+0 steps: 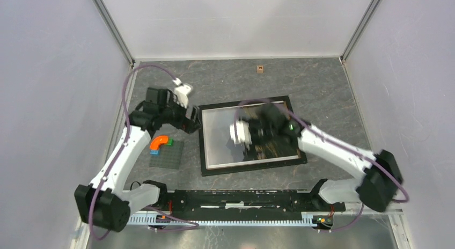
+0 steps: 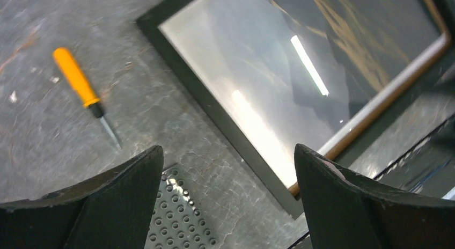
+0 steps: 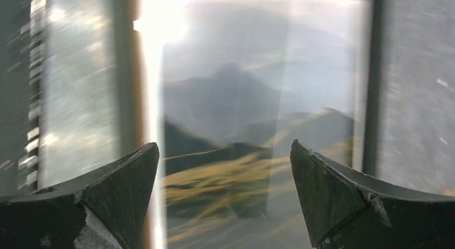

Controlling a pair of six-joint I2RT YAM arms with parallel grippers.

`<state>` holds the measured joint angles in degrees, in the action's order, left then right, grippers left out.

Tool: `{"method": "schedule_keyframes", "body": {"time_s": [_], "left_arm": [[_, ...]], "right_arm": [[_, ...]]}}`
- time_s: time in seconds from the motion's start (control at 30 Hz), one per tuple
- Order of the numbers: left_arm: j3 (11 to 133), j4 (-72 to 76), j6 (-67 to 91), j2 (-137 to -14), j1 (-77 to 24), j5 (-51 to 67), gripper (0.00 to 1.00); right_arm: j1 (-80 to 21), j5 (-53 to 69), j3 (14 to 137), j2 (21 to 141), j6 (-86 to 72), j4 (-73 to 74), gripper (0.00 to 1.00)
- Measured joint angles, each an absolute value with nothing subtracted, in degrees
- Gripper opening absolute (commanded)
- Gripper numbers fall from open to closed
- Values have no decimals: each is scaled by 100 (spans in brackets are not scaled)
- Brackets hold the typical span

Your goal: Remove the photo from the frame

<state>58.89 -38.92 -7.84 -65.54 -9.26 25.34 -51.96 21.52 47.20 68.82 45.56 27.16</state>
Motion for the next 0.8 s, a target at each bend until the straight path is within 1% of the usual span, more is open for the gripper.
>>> {"method": "schedule_keyframes", "body": {"time_s": [0.03,0.2,0.3,0.47,0.6,0.8], "left_arm": [[5771,-3889,-956,-6414,-1249,2473,96],[5140,-3879,-1717,-5948,-3050,1874,99],[4786,-3844,-1966,-5898,-3907,1435,100],[4355,-3535,-2344,-5992,-5354,587,100],[4235,-3218,-2539,-6292,-6029,154,100],[4180,-2722,-2652,-6914,-6471,-207,100]], "right_arm": [[-4683,2401,5433,7378,4453,2895,98],[-3017,3251,7787,9231,4123,3326,98],[-2408,3505,8899,10254,3931,3664,98],[-1861,3795,10464,11858,3409,4014,98],[-1636,3946,10746,12468,2919,3955,98],[-1470,3942,10746,12796,2464,3688,98]]}}
